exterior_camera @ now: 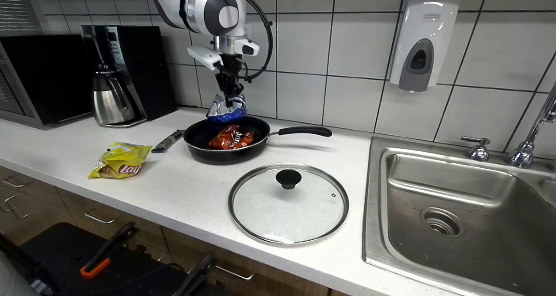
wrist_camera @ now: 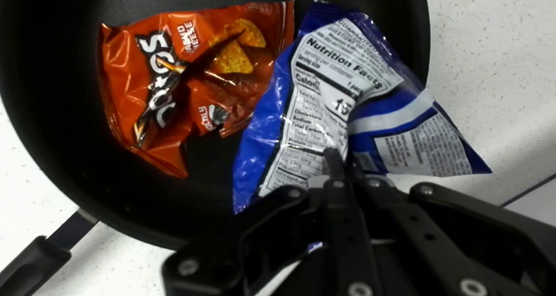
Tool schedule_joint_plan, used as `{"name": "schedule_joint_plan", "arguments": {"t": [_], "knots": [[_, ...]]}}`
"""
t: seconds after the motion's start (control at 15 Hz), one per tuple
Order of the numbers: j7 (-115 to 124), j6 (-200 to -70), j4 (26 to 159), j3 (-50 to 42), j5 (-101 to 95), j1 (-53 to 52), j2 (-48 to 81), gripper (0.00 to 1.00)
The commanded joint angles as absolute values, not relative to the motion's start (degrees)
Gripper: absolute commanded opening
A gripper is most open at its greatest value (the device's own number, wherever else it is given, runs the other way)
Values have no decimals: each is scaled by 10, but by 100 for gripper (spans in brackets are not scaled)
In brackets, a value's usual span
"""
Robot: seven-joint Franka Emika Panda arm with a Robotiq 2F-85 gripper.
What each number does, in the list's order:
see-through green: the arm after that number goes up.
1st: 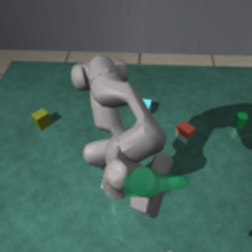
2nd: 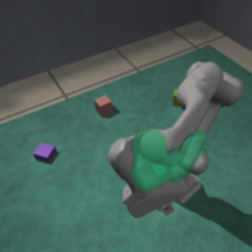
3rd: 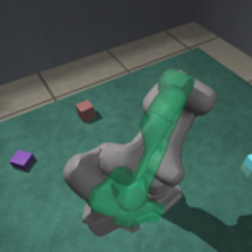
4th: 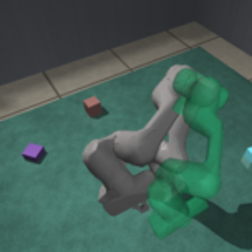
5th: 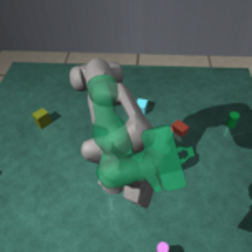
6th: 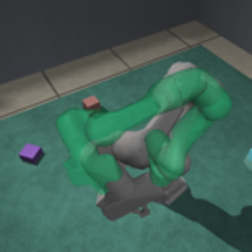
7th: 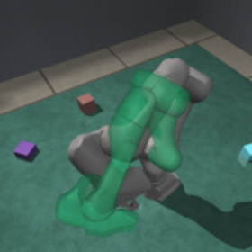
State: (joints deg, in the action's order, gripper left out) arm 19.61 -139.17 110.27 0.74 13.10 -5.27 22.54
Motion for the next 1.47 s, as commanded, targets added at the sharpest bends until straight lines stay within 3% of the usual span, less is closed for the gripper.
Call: {"name": "schedule_joint_plan", "arguments": {"t": [0.0, 1.4], "knots": [[222, -1393, 1104, 2, 113, -62, 216, 0], [317, -1423, 1064, -42, 62, -97, 296, 0]]}}
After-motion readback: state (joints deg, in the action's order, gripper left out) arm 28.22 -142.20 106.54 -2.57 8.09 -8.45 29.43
